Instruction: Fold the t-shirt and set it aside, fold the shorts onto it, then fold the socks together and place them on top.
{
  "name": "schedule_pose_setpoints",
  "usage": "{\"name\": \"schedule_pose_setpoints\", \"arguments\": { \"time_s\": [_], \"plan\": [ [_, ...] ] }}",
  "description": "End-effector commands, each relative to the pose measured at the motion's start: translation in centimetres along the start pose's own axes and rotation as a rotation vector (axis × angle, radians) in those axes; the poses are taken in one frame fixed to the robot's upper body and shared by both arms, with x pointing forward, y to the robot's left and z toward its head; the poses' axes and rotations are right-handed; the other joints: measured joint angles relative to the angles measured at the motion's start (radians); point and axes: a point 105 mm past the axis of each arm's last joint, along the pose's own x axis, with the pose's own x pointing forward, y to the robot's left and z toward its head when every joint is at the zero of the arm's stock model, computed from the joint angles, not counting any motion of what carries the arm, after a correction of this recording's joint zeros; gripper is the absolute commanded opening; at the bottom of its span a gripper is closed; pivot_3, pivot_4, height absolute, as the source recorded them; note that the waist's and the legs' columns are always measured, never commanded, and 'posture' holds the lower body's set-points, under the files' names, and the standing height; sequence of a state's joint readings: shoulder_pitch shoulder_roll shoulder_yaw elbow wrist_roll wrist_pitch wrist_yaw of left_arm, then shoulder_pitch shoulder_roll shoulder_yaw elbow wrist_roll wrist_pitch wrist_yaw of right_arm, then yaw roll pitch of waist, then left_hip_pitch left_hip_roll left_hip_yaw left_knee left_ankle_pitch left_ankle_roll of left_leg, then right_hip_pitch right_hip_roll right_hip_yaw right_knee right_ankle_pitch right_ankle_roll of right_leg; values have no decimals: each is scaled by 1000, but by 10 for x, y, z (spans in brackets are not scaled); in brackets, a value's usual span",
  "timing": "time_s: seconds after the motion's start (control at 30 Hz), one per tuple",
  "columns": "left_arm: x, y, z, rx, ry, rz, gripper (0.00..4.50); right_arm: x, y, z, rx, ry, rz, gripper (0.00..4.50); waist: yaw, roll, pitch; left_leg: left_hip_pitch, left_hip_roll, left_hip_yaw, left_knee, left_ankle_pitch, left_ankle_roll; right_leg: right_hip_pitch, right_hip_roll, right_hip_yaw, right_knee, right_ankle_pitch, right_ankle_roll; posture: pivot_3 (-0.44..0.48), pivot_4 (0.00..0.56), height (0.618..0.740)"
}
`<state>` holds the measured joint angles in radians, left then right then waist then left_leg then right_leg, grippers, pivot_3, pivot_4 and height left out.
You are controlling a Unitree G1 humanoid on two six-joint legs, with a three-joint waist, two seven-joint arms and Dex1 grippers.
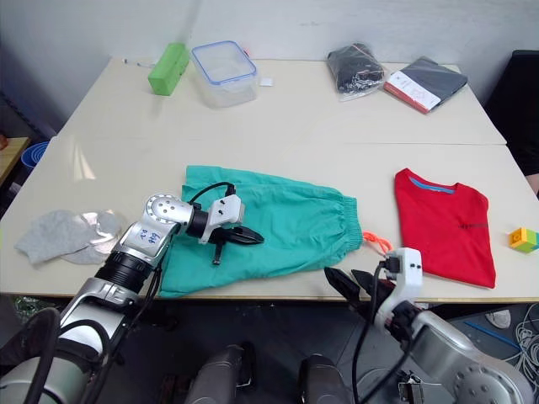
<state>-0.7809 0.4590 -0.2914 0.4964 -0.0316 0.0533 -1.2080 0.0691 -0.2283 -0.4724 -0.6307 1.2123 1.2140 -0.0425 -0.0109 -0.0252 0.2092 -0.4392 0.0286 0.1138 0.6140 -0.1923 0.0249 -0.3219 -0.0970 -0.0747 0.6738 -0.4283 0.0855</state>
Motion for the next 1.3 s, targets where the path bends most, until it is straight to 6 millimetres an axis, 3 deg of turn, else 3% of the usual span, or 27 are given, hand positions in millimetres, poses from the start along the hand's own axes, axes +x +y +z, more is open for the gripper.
{"name": "schedule_pose_setpoints", "arguments": {
  "time_s": [0.03, 0.13, 0.27, 0.3, 0.37, 0.57, 0.77, 0.87, 1.0, 1.13, 1.3],
  "plan": [
    [-6, 7, 3, 19, 7, 27, 0, 14, -4, -4, 119, 18, 3, 4463, -3, -1, 0, 0, 0, 0, 0, 0, 0, 0, 0, 0, 0, 0, 0, 0, 150, 740],
    [-8, 6, 0, 25, 20, 33, 0, 31, -9, -1, 266, -10, -8, 4463, -15, -5, -3, 1, 0, 0, -1, 0, 0, 0, 0, 0, 0, 0, 0, 0, 150, 740],
    [-10, 8, -3, 19, 26, 62, 0, 48, -4, 6, 308, -5, 24, 4463, -23, -6, -4, 2, 1, 0, -1, 1, -1, 0, 1, 0, 1, 0, -1, 0, 150, 740],
    [-10, 8, -4, 16, 27, 67, 0, 51, -4, 6, 308, -3, 27, 4285, -22, -6, -4, 2, 1, 0, -1, 1, -1, 0, 1, 0, 1, 0, -1, 0, 150, 740],
    [-11, 8, -5, 13, 30, 74, 0, 56, -3, 8, 300, -2, 31, 3879, -22, -6, -4, 1, 1, 1, -2, 1, -1, 0, 1, 0, 1, 0, -1, 0, 150, 740],
    [-15, 8, -10, -2, 38, 100, 0, 56, 7, 14, 258, -21, 91, 1851, -23, -6, -4, 1, 1, 2, -3, 1, -1, -2, 1, 1, 1, 0, -1, 0, 150, 740],
    [-19, 8, -16, -23, 53, 130, 0, 48, 45, 34, 98, -34, 280, 37, -21, -6, -4, 0, 1, 2, -3, 1, 0, -3, 0, 1, 1, 0, -1, 0, 150, 740],
    [-23, 10, -16, -23, 48, 175, 0, 45, 72, 40, -10, -9, 430, 37, -22, -6, -4, 0, 1, 2, -3, 0, 1, -3, 0, 1, 1, 0, -1, 0, 150, 740],
    [-38, 21, 7, -44, -41, 313, 0, 42, 109, 45, -157, 59, 641, 37, -23, -5, -4, 0, 1, 2, -3, 0, 1, -3, 0, 1, 0, 0, -1, 0, 150, 740],
    [-80, 7, 24, -90, -101, 445, 0, 65, 146, 40, -415, 183, 815, 37, -36, -5, -2, -2, 2, 2, -3, 0, 0, -5, 0, 1, 1, 0, -1, 0, 150, 740],
    [-124, -15, 9, -177, -39, 596, 0, 95, 169, 24, -665, 267, 926, 37, -42, -4, -2, -1, 2, 2, -4, 2, -2, -4, 0, 1, 0, 0, -1, 0, 150, 740]
  ]
}}
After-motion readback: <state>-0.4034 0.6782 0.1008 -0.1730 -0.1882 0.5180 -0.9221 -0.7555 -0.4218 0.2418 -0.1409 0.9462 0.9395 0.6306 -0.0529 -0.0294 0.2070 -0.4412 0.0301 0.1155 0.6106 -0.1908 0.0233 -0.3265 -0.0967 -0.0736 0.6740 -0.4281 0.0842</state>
